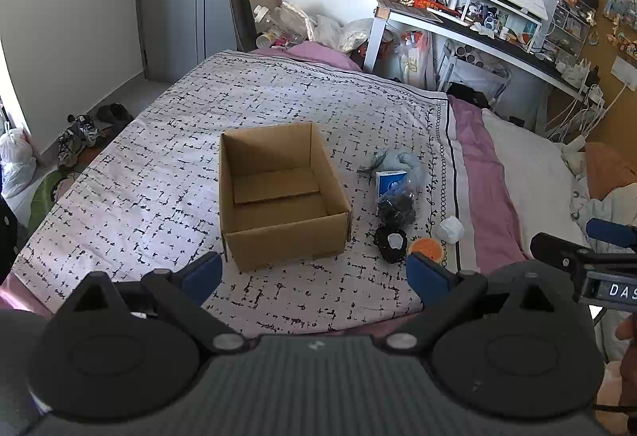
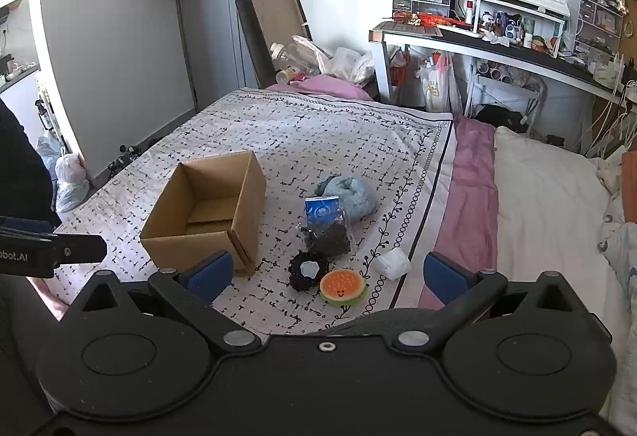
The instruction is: Organize soft objects
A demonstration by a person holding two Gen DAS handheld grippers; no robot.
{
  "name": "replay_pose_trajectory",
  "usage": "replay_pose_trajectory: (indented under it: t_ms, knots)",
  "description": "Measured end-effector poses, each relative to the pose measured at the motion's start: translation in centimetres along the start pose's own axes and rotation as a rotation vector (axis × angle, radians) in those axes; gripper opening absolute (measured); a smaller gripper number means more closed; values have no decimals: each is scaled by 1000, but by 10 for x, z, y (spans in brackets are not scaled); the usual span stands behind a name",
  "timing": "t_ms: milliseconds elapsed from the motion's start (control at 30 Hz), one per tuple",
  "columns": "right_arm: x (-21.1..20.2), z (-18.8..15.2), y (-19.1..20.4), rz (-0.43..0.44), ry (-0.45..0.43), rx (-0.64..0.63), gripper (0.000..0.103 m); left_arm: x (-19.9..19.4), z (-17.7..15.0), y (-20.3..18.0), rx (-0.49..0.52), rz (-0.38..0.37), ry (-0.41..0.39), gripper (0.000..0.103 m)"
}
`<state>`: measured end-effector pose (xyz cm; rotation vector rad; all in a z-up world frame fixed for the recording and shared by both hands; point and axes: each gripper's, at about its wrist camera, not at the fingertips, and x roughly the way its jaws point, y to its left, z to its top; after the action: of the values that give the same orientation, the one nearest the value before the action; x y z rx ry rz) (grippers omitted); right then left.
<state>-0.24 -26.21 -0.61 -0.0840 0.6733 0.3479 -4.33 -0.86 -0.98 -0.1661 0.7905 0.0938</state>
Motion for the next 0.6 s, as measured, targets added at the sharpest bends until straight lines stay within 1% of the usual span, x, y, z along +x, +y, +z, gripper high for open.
replay_pose_trajectory:
  t_ms: [367, 600]
  knots:
    - [9, 2, -3, 3, 11, 7, 103, 11, 3, -1, -7, -18, 16, 98]
    - [26, 6, -11, -5, 21, 19, 103, 27, 6, 1, -39, -26, 35, 98]
